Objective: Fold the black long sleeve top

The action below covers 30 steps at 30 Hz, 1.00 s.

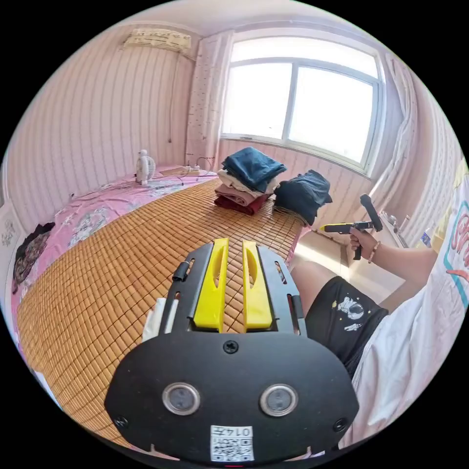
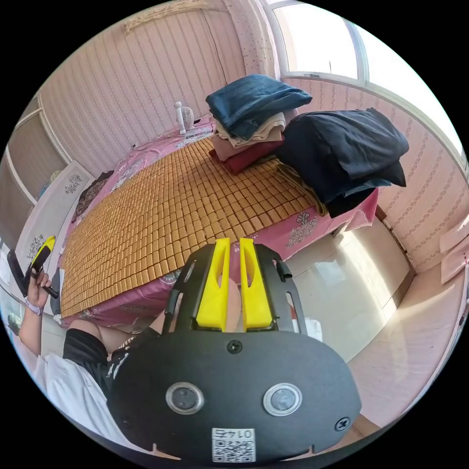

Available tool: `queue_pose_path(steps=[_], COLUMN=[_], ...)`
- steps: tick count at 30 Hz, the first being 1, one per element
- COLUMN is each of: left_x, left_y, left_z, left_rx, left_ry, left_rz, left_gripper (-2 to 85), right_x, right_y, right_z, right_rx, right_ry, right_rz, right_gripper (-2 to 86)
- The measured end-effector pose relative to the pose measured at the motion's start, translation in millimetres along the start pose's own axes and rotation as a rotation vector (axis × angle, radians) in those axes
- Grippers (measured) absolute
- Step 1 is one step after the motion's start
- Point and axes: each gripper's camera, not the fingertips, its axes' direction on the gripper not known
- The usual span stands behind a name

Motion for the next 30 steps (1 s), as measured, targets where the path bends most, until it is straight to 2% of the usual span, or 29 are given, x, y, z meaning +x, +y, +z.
queue_pose_path(steps=[7,10,14,18,22,24,27,30], left_x=[129,180,221,262,287,299,320,335], left_y=[-93,-132,-180,-223,-250,-256,-257,-252], left_z=[202,279,358,449,525,555,601,619], left_rx=[-0.086,-0.097,-0.072,-0.085,-0.1,-0.118,-0.225,-0.29], left_ry=[0.219,0.248,0.308,0.263,0.393,0.375,0.369,0.231], left_rz=[0.287,0.409,0.463,0.54,0.496,0.489,0.538,0.597], left_gripper=[8.1,8.4,8.5,9.2,11.4,11.1,5.9,0.4], right_x=[64,81,92,87,83,93,111,128], right_y=[-44,-75,-127,-179,-210,-216,-208,-196], right_z=[-40,-60,-82,-91,-86,-83,-111,-138], right_rx=[0.076,0.133,0.218,0.277,0.272,0.257,0.292,0.322], right_ry=[0.095,0.167,0.196,0.194,0.262,0.312,0.23,0.145], right_rz=[0.041,0.021,-0.027,-0.103,-0.139,-0.128,-0.102,-0.07], right_gripper=[7.1,8.0,9.3,11.1,9.5,7.3,3.9,2.7])
